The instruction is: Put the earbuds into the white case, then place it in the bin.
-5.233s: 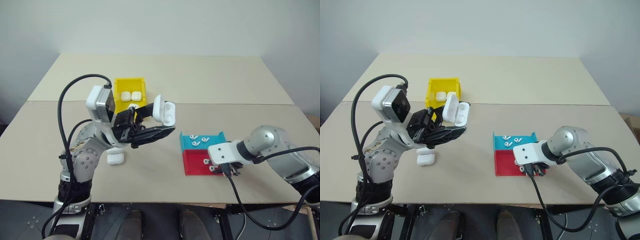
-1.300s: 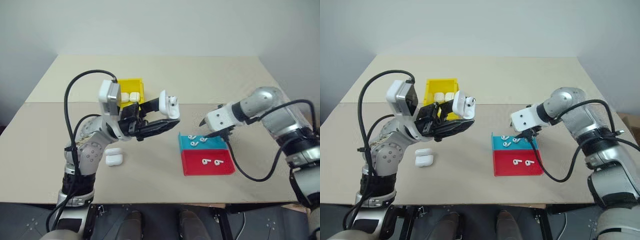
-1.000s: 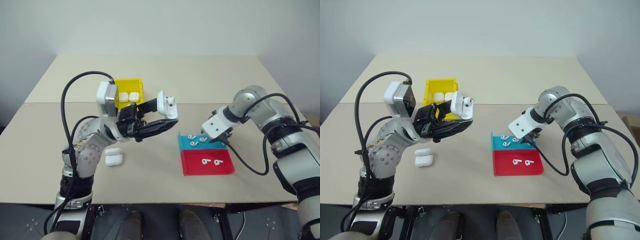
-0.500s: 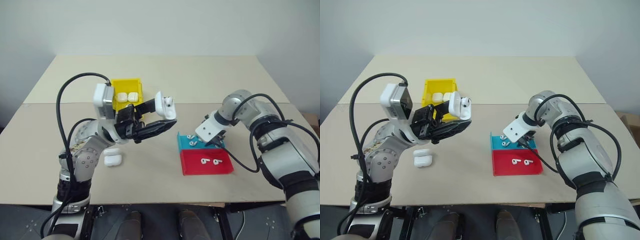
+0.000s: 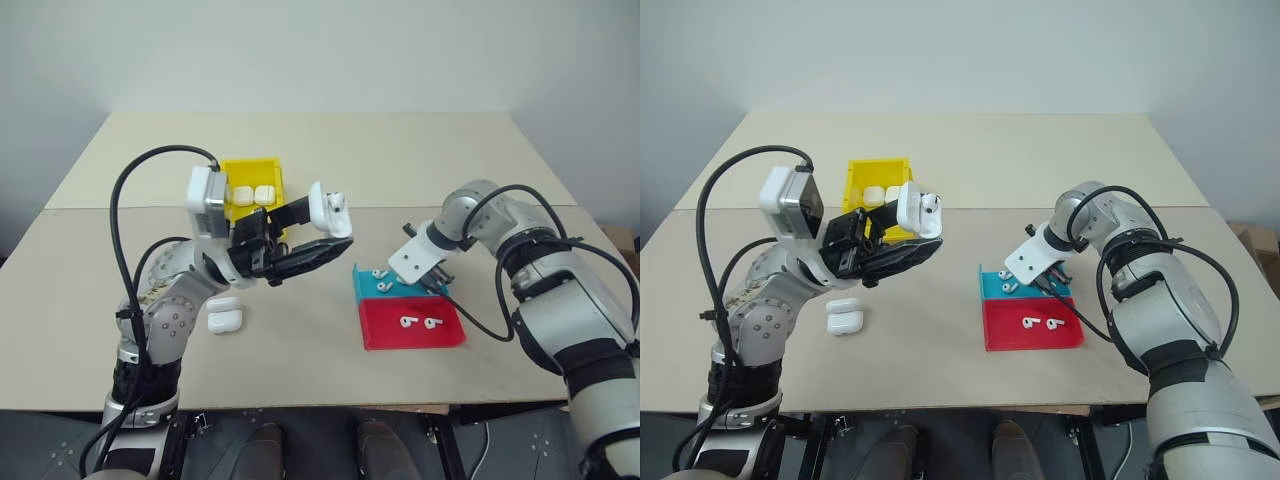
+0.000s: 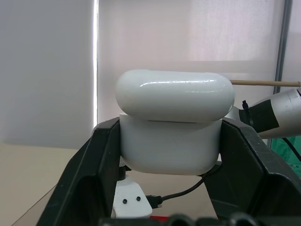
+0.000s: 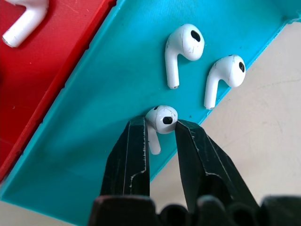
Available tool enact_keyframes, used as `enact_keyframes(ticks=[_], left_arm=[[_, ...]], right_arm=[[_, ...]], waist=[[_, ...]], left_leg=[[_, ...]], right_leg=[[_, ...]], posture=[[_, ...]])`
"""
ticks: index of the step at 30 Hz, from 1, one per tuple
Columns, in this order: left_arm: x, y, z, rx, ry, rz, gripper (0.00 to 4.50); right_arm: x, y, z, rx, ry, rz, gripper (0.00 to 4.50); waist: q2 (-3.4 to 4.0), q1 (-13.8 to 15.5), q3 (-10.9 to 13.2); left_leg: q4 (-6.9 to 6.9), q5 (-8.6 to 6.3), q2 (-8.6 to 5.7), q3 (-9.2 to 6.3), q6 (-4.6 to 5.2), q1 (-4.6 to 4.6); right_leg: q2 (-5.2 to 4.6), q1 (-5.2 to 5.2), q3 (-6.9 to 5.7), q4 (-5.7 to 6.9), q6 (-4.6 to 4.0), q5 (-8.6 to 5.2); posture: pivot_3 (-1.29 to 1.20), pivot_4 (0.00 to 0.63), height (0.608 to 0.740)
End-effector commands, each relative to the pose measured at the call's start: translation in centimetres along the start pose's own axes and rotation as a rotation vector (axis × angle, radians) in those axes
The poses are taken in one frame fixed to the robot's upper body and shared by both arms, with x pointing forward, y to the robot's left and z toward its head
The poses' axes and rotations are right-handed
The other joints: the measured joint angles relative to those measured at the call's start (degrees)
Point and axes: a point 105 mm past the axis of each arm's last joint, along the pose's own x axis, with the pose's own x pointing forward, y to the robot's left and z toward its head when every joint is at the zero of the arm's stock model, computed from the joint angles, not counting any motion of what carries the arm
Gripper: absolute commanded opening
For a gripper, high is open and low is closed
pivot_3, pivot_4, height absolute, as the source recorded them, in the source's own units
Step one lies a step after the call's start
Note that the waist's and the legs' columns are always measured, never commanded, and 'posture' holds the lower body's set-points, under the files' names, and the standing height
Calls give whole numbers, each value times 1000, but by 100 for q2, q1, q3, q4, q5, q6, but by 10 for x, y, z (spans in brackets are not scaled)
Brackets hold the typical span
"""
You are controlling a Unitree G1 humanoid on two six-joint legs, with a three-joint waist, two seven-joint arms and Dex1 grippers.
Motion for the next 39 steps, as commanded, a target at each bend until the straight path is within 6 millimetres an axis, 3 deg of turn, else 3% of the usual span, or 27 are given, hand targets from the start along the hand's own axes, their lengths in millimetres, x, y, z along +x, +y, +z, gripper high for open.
enact_keyframes(ticks=[1, 7, 13, 17, 21, 23, 26, 30, 39], left_arm=[[0, -5, 11, 52, -30, -15, 2813], [2, -5, 11, 48, -29, -20, 2813], [4, -3, 10, 32, -39, -48, 2813], [9, 2, 9, 19, -48, -83, 2813], [14, 6, 7, -2, -49, -121, 2813], [16, 8, 5, -13, -48, -133, 2813], [20, 9, 3, -30, -39, -152, 2813], [25, 13, 0, -46, -36, -164, 2813], [29, 16, -6, -46, -15, -150, 2813]], right_arm=[[-1, -2, 1, -3, -8, -5, 618], [-14, -2, -1, 98, -81, -66, 618], [-66, -3, 1, 332, -335, -269, 618], [-119, 17, 25, 527, -699, -437, 618], [-182, 16, 58, 742, -1191, -658, 618], [-201, 21, 80, 773, -1338, -698, 618], [-209, 23, 111, 789, -1433, -718, 618], [-203, 20, 139, 814, -1454, -725, 618], [-181, 12, 154, 875, -1411, -695, 618]], waist=[[0, -1, 0], [0, 1, 0], [3, 52, 2], [6, 165, 4], [8, 151, 6], [9, 153, 6], [9, 152, 6], [8, 159, 6], [8, 164, 6]], left_leg=[[0, 0, 0, 0, 0, 1], [-3, 0, 0, 0, 0, 0], [-4, 0, 0, -6, 0, -11], [-6, 0, -3, -15, 0, -20], [-7, 0, -4, -13, 1, -20], [-7, 0, -3, -14, 1, -18], [-7, 0, -3, -14, 1, -16], [-5, 0, -5, -7, 2, -22], [-5, 0, -4, -4, 3, -32]], right_leg=[[0, 1, 0, 0, 0, 0], [0, 0, 0, -2, 0, 0], [-7, -2, -6, -7, 0, 0], [-23, -2, -21, -13, 1, -1], [-28, -2, -17, -11, 3, -2], [-23, -1, -13, -5, 3, -2], [-5, 4, -13, -11, 2, -3], [-2, 1, -7, -14, 6, -5], [1, -4, -9, -23, 8, -5]], posture=[[0, 150, 740], [0, 150, 740], [0, 150, 740], [0, 150, 740], [0, 150, 740], [0, 150, 740], [0, 150, 740], [0, 150, 740], [0, 150, 740]])
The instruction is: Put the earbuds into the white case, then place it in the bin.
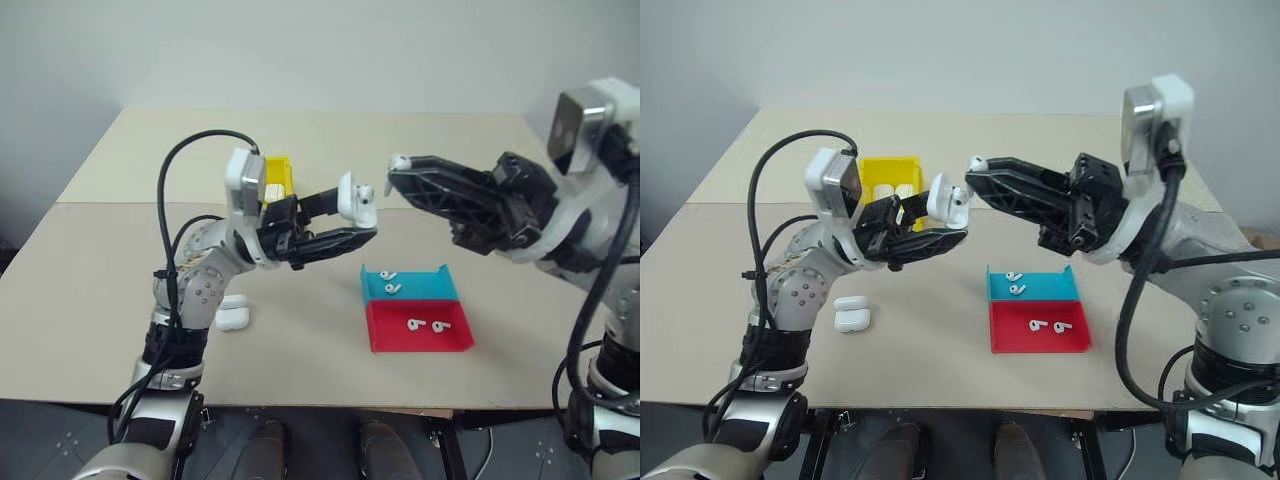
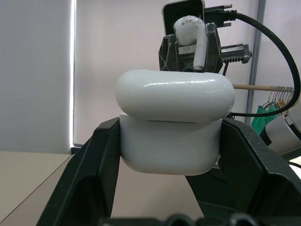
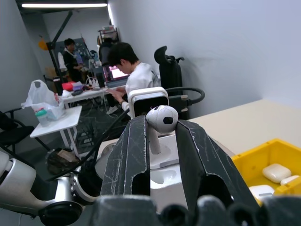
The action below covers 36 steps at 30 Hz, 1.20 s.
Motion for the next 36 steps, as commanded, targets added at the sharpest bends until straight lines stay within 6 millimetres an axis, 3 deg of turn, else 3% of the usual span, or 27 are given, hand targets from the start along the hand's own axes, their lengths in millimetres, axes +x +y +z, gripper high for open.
enact_keyframes(ticks=[1, 12, 20, 26, 29, 36], left_arm=[[4, -2, 7, 40, -1, -15, 2813], [0, -4, 8, 48, -3, -8, 2813], [-2, -4, 8, 57, -4, -1, 2813], [-4, 1, 0, 55, 29, 51, 2813], [-4, 8, -10, 52, 71, 103, 2813], [9, 23, -34, 116, 214, 211, 2813]], right_arm=[[3, 7, -3, -23, 23, 16, 618], [6, 4, -24, -65, 118, 13, 618], [3, 2, -29, -95, 157, 19, 3309], [-13, 12, -14, -126, 132, 76, 3309], [-16, 17, -5, -162, 125, 103, 2741], [11, -2, 0, -369, 299, 16, 362]], waist=[[0, -2, 0], [0, 2, 0], [0, 2, 0], [0, 18, 0], [0, 16, 0], [2, -7, 1]], left_leg=[[0, 0, 1, 0, 0, 0], [0, 0, 1, 0, 0, -1], [0, 0, 2, 0, 0, 0], [0, 0, 2, -1, 0, -5], [0, -1, 2, -2, 2, -8], [-1, -1, 6, -1, 2, -1]], right_leg=[[0, 0, 1, 0, 0, 0], [2, 0, -1, -3, 0, 0], [2, 0, -1, -3, 0, 0], [2, 0, -3, -12, 0, 0], [2, 2, -4, -22, 3, 3], [9, 2, -2, -23, 1, 7]], posture=[[0, 150, 740], [0, 150, 740], [0, 150, 740], [0, 150, 740], [0, 150, 740], [0, 150, 740]])
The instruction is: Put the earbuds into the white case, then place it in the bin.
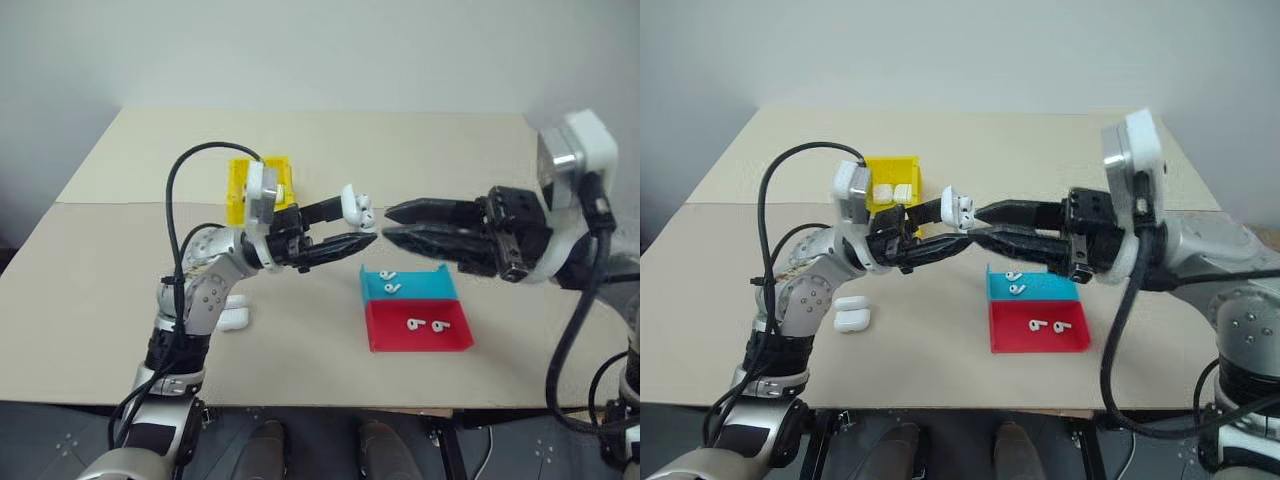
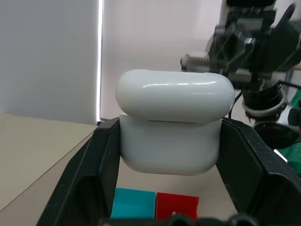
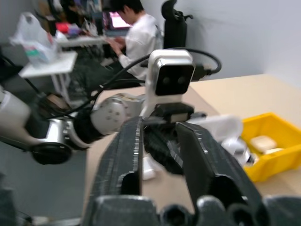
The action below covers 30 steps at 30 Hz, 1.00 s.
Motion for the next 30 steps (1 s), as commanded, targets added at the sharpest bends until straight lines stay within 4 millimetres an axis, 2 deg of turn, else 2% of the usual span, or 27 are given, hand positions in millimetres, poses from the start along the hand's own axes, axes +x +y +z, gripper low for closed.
enact_keyframes(ticks=[1, 4, 6, 10, 16, 20, 22, 24, 27, 30], left_arm=[[12, 7, -6, 102, 83, 59, 2813], [18, 10, -15, 158, 147, 91, 2813], [21, 8, -12, 165, 127, 96, 2813], [17, 8, -3, 174, 81, 128, 2813], [-2, 17, 6, 173, 32, 251, 2813], [-15, 24, 8, 191, 15, 379, 2813], [-26, 47, 13, 218, 19, 582, 2813], [-41, 77, 21, 247, 14, 826, 2813], [-62, 116, 28, 294, -5, 1151, 2813], [-76, 145, 17, 306, 80, 1371, 2813]], right_arm=[[15, -7, -1, -107, 108, -26, 32], [28, -15, -16, -223, 254, -52, 32], [33, -16, -27, -260, 320, -33, 32], [29, -28, -48, -302, 432, -70, 32], [6, -51, -54, -296, 471, -193, 32], [3, -53, -36, -213, 319, -234, 32], [1, -49, -25, -171, 205, -236, 32], [-1, -45, -23, -147, 152, -244, 32], [3, -42, -41, -185, 216, -278, 32], [9, -39, -50, -179, 223, -290, 32]], waist=[[0, 3, 0], [0, 14, 0], [0, 20, 0], [1, 38, -1], [0, 36, 0], [0, 35, 0], [0, 38, -1], [-1, 46, -1], [-1, 74, -1], [-2, 111, -2]], left_leg=[[0, 0, 0, 1, 0, -1], [0, 0, -2, 4, 0, -9], [0, 0, -2, 2, 0, -18], [10, 0, -4, 2, 0, -82], [20, 0, -4, 1, 1, -96], [25, 0, -3, 0, 1, -88], [26, 1, -4, 2, 1, -83], [29, 1, -5, -2, 1, -79], [43, 1, -6, -6, 2, -82], [48, 0, -11, -4, 2, -88]], right_leg=[[0, 0, -2, -1, 0, 0], [-2, -5, 1, -6, 0, 0], [-5, -14, 1, -7, 1, 0], [-9, -79, 0, 4, 4, 5], [-12, -100, 2, 20, 4, 7], [-12, -95, 3, 33, 3, 8], [-11, -95, 9, 42, 3, 8], [-10, -88, 8, 44, 3, 8], [-10, -83, 4, 43, 7, 11], [-12, -86, 4, 42, 10, 13]], posture=[[0, 150, 740], [0, 150, 740], [0, 150, 740], [0, 150, 740], [0, 150, 740], [0, 150, 740], [0, 150, 740], [0, 150, 740], [0, 150, 740], [0, 150, 740]])
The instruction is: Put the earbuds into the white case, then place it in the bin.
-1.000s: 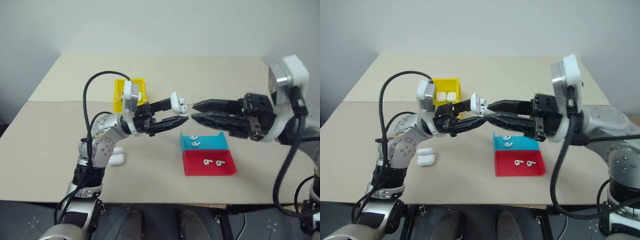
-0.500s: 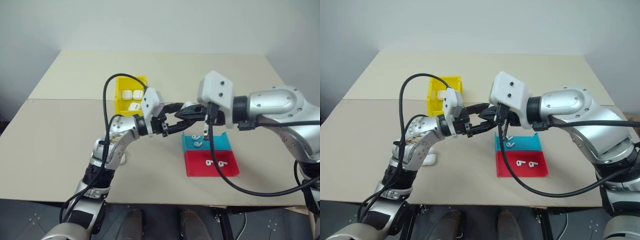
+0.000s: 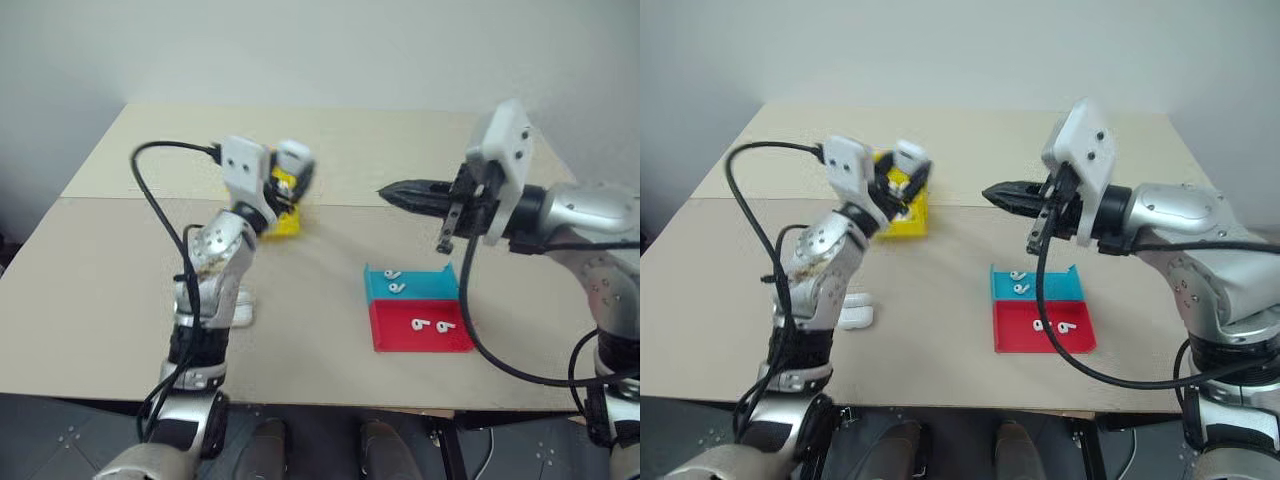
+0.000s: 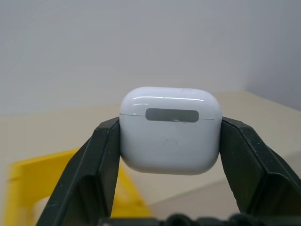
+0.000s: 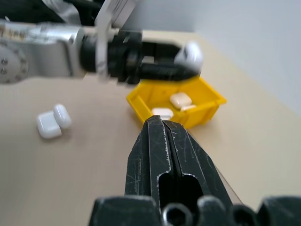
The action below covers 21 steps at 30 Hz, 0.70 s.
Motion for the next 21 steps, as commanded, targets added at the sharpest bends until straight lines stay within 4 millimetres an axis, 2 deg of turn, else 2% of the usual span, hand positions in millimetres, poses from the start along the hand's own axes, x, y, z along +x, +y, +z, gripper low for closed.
enact_keyframes(ticks=[1, 8, 10, 13, 17, 19, 21], left_arm=[[19, 24, -14, 96, 57, 226, 2813], [39, 26, -51, 114, 160, 226, 2813], [41, 28, -57, 142, 177, 223, 3543], [43, 35, -47, 115, 135, 239, 4426], [35, 51, -28, 102, 40, 171, 4469], [24, 58, -24, 93, 34, 111, 4469], [6, 60, -20, 118, 29, 11, 4469]], right_arm=[[3, 5, 8, -48, -35, -24, 32], [6, 10, 12, -38, -59, -22, 32], [5, 11, 13, -39, -69, -24, 0], [2, 14, 12, -35, -79, -36, 0], [1, 20, 7, -29, -72, -51, 0], [1, 24, 2, -12, -73, -44, 0], [2, 27, -10, -28, -57, -57, 0]], waist=[[0, 5, 0], [0, 41, 0], [0, 46, 0], [0, 34, 0], [0, 13, 0], [1, -21, 0], [2, -46, -1]], left_leg=[[0, 0, -1, 1, 0, -1], [-3, 0, -3, 2, 1, -10], [-3, 0, -4, 3, 1, -10], [-3, 0, -3, 5, 0, -10], [-4, 0, -2, 3, 0, -10], [-6, 0, 0, 2, 0, -8], [-8, 0, 1, 1, 0, -4]], right_leg=[[0, -2, 0, 0, 0, 0], [0, -10, -4, -1, 0, 0], [0, -11, -5, -1, 0, 0], [0, -10, -5, -1, 0, 0], [0, -11, -5, 2, 0, 0], [0, -11, -4, 13, -1, 1], [0, -10, -3, 29, -2, 1]], posture=[[0, 150, 740], [0, 150, 740], [0, 150, 740], [0, 150, 740], [0, 150, 740], [0, 150, 740], [0, 150, 740]])
